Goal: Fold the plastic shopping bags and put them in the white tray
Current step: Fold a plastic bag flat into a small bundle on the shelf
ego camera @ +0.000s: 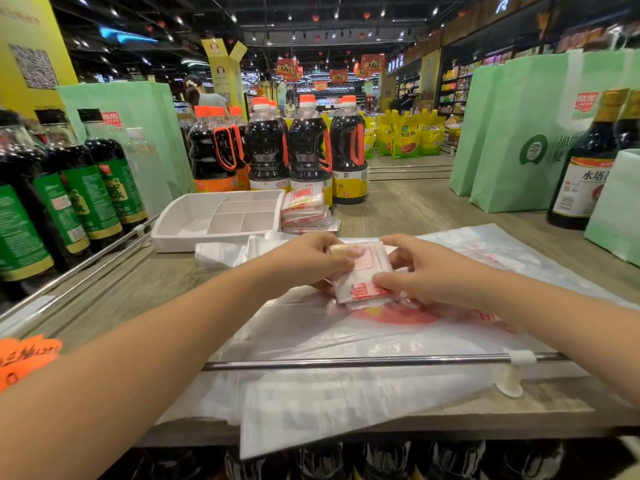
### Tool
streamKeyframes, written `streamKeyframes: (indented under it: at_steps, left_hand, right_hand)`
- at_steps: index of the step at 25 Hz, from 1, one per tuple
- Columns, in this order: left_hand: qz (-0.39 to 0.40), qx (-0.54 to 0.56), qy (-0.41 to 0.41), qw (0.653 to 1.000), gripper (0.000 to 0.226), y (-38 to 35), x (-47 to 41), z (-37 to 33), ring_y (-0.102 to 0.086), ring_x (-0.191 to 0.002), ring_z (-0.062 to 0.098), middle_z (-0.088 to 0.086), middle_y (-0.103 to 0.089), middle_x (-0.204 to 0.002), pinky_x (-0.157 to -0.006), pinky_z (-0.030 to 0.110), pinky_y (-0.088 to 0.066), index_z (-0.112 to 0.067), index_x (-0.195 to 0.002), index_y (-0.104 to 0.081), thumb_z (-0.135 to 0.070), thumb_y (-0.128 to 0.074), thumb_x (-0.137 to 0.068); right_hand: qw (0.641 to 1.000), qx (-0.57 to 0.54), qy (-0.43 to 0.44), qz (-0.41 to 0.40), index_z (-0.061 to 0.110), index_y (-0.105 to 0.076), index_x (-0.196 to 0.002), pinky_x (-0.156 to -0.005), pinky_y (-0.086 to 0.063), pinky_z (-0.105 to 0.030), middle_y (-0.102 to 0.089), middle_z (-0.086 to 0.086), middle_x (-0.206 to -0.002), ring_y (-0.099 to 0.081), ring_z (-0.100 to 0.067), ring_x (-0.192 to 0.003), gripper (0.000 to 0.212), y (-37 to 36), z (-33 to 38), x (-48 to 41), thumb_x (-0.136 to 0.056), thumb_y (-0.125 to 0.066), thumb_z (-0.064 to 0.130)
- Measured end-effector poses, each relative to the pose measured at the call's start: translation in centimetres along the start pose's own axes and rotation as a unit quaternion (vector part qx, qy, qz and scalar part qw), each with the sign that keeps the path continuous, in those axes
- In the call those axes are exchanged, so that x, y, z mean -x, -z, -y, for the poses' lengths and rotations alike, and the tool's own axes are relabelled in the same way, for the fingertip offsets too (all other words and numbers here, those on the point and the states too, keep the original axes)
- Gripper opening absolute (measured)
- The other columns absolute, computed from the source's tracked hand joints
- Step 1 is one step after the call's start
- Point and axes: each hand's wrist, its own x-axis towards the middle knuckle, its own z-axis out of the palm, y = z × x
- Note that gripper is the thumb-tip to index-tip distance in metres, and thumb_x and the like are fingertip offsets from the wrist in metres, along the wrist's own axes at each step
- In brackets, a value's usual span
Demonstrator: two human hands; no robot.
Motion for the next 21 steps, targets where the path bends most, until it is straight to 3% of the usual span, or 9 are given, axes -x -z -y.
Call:
streamKeyframes:
  at_steps: [3,5,7,10,14,18,19,21]
  left_hand:
    - [-0.036,0.135,0.010,0.990,0.016,0.7,0.1,-0.3,-0.071,-0.068,0.015,0.013,-0.069,-0.091,-0.063,0.029,-0.061,-0.003,-0.108,-0.060,-0.007,-0.065,-0.093]
    - [-0.069,0.194,0.008,0.978,0.019,1.2,0.2,-0.5,-0.070,-0.066,0.015,0.014,-0.069,-0.091,-0.059,0.026,-0.060,-0.002,-0.111,-0.059,-0.004,-0.064,-0.092]
    - [-0.109,0.241,0.008,0.964,0.026,2.3,-0.3,-0.9,-0.070,-0.067,0.016,0.016,-0.069,-0.098,-0.060,0.028,-0.060,-0.007,-0.116,-0.057,-0.002,-0.064,-0.091]
    - [-0.171,0.241,-0.008,0.955,0.041,5.1,-2.5,-1.2,-0.073,-0.073,0.017,0.015,-0.067,-0.105,-0.064,0.033,-0.062,-0.022,-0.125,-0.056,0.000,-0.062,-0.090]
    - [-0.241,0.136,-0.063,0.959,0.026,8.3,-6.7,0.1,-0.072,-0.086,0.020,0.015,-0.068,-0.111,-0.069,0.033,-0.062,-0.014,-0.116,-0.066,-0.007,-0.065,-0.092]
    - [-0.240,-0.121,-0.093,0.959,0.034,9.9,-9.8,3.0,-0.067,-0.091,0.009,0.000,-0.070,-0.113,-0.059,0.009,-0.048,-0.017,-0.119,-0.070,-0.021,-0.077,-0.086]
    - [-0.235,-0.193,-0.105,0.947,0.034,10.1,-10.3,3.5,-0.064,-0.094,0.009,0.000,-0.068,-0.115,-0.062,0.009,-0.044,-0.017,-0.121,-0.069,-0.021,-0.075,-0.088]
    - [-0.243,-0.312,-0.135,0.909,0.027,9.9,-10.9,4.1,-0.055,-0.110,0.018,0.002,-0.063,-0.123,-0.082,0.020,-0.041,-0.020,-0.120,-0.070,-0.019,-0.066,-0.094]
  right_hand:
    - [0.993,-0.109,-0.048,-0.026,0.026,-0.046,-0.141,-0.072,-0.052,-0.026,-0.073,0.011,-0.106,-0.070,-0.009,-0.089,0.066,0.3,0.6,-1.0,-0.084,-0.075,0.043]
    - [0.967,-0.241,-0.078,-0.021,0.017,-0.052,-0.134,-0.068,-0.059,-0.029,-0.074,-0.004,-0.105,-0.073,-0.015,-0.082,0.057,0.8,1.6,-2.1,-0.085,-0.078,0.030]
    - [0.941,-0.328,-0.074,-0.036,0.010,-0.056,-0.127,-0.062,-0.061,-0.027,-0.074,-0.011,-0.099,-0.073,-0.014,-0.069,0.049,1.4,2.9,-4.1,-0.084,-0.078,0.019]
    - [0.925,-0.358,-0.056,-0.112,0.008,-0.059,-0.119,-0.055,-0.056,-0.022,-0.074,-0.010,-0.098,-0.067,-0.009,-0.062,0.043,1.7,4.8,-8.7,-0.084,-0.080,0.019]
    - [0.921,-0.343,-0.050,-0.179,0.010,-0.062,-0.109,-0.054,-0.054,-0.021,-0.072,-0.006,-0.088,-0.064,-0.008,-0.061,0.030,1.1,6.4,-15.3,-0.087,-0.078,0.022]
    - [0.940,-0.269,-0.070,-0.198,0.004,-0.069,-0.102,-0.054,-0.052,-0.022,-0.067,-0.010,-0.081,-0.058,-0.014,-0.063,0.017,-0.1,5.7,-21.0,-0.091,-0.071,0.018]
    - [0.950,-0.240,-0.077,-0.186,0.005,-0.069,-0.098,-0.054,-0.049,-0.024,-0.065,-0.010,-0.077,-0.055,-0.015,-0.060,0.011,-0.4,5.3,-22.0,-0.092,-0.069,0.015]
    - [0.971,-0.172,-0.084,-0.143,0.007,-0.070,-0.091,-0.052,-0.044,-0.025,-0.060,-0.010,-0.073,-0.050,-0.015,-0.057,0.008,-0.6,4.4,-23.1,-0.094,-0.062,0.010]
